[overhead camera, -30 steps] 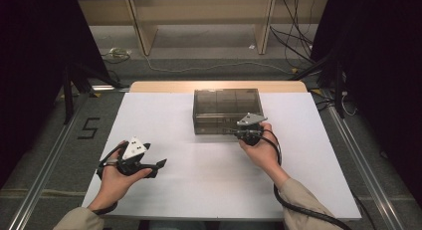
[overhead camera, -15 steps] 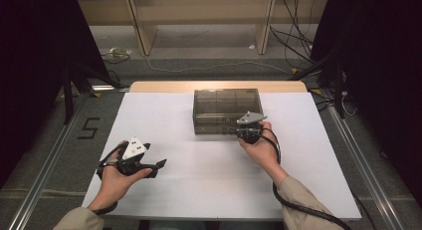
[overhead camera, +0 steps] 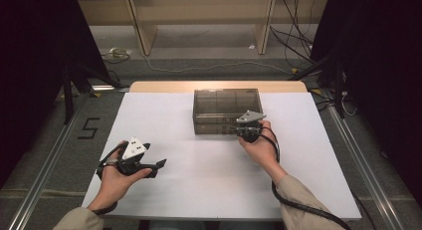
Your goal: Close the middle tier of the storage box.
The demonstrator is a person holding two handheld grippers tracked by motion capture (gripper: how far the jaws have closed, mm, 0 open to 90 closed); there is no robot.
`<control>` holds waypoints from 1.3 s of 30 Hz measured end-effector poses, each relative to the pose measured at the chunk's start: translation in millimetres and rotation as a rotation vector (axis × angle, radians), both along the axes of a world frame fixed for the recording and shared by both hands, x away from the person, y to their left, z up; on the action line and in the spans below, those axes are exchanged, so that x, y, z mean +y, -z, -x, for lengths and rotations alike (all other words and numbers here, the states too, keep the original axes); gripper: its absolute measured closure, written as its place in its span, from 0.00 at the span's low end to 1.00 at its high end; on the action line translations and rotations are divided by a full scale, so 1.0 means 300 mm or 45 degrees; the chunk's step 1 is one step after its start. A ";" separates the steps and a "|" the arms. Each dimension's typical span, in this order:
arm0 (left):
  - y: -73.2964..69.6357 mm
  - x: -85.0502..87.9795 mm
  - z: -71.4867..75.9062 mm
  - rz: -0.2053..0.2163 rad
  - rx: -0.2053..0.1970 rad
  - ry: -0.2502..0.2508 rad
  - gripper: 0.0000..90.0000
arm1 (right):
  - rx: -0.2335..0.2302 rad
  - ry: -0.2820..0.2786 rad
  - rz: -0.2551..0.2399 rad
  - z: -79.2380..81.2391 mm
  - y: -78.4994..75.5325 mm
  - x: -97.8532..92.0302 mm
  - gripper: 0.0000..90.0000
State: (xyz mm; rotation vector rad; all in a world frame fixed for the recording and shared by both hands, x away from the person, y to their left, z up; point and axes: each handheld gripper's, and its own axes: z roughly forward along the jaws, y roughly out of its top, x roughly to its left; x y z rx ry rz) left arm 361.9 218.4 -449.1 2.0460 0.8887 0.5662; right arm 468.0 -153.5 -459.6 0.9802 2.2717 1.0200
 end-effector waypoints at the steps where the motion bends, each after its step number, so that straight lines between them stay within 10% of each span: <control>1: 0.000 0.000 0.000 0.002 -0.002 -0.001 0.22 | 0.000 0.001 0.002 -0.001 0.000 0.000 1.00; 27: 0.001 0.002 0.001 0.002 0.002 -0.001 0.22 | -0.005 0.023 0.010 -0.020 0.003 -0.002 1.00; 39: 0.001 0.003 0.002 0.003 0.004 -0.005 0.22 | -0.020 -0.005 -0.018 0.027 -0.020 -0.021 0.80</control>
